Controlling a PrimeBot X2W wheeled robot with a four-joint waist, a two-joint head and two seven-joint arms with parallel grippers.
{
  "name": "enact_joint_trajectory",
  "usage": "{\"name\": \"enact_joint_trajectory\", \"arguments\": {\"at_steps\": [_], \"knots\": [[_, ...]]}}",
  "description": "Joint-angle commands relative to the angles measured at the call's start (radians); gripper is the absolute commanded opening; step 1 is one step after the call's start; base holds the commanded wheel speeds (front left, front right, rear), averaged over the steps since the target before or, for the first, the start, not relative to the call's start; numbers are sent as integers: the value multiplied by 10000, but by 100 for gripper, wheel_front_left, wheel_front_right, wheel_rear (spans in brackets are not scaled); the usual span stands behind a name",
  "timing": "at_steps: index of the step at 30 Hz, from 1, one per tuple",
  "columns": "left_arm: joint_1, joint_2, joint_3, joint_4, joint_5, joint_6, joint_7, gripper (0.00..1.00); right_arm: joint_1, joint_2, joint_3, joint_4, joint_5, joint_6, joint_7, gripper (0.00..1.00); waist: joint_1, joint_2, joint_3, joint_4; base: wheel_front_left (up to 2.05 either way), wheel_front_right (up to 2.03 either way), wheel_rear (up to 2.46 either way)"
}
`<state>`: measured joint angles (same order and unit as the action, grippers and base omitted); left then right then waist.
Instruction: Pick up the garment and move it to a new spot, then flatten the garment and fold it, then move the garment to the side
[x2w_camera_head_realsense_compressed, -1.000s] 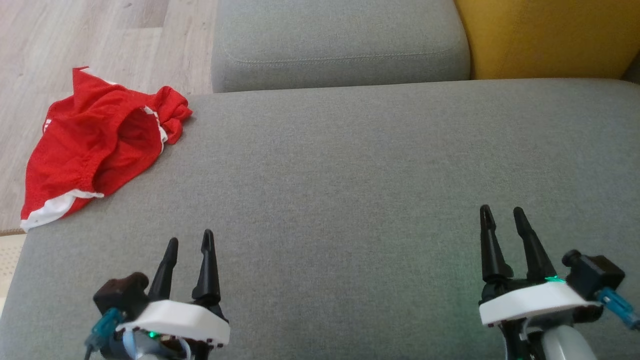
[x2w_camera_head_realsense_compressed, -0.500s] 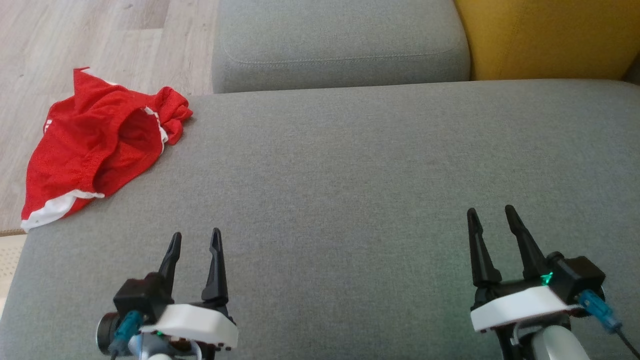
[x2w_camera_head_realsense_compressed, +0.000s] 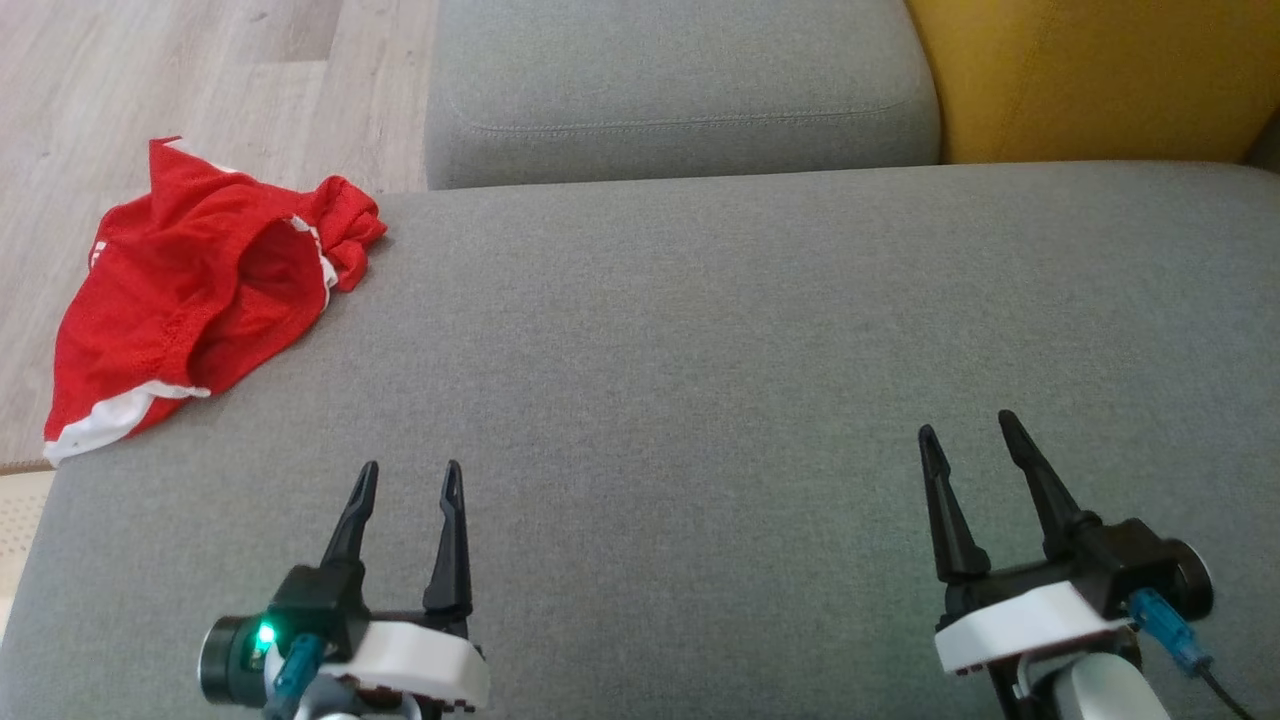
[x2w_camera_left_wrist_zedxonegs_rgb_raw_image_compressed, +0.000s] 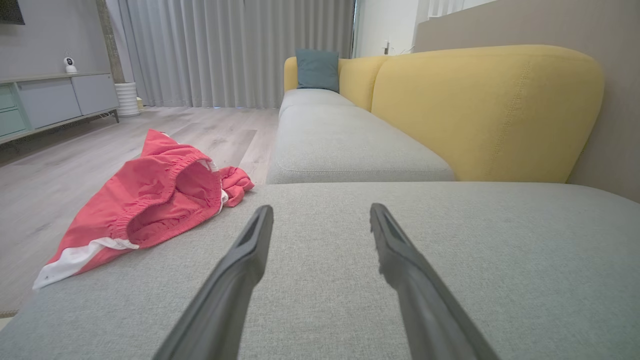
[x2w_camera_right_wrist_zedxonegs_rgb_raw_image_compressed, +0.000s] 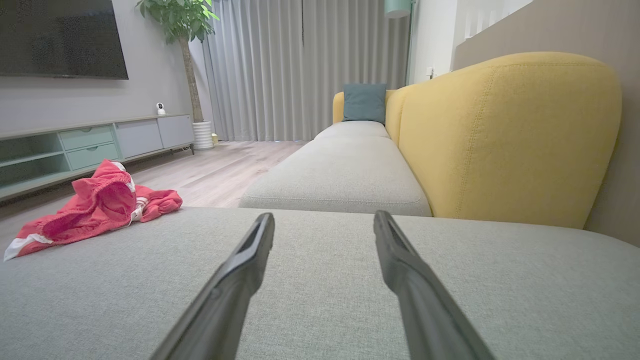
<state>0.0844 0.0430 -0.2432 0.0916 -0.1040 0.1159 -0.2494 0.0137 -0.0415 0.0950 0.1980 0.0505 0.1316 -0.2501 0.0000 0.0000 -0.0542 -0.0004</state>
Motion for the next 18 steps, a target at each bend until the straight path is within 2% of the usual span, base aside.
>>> {"name": "enact_joint_trajectory", "arguments": {"at_steps": [1,18], "knots": [[-242,73,326,-305,63,62,-124,100,-354,-87,207,-268,-56,-9,-116,100,0,0,-2,-1,0,0,0],[-270,72,410,25,-191,59,-124,100,-454,-87,-45,-133,61,-9,-116,100,0,0,-23,-12,0,0,0]]}}
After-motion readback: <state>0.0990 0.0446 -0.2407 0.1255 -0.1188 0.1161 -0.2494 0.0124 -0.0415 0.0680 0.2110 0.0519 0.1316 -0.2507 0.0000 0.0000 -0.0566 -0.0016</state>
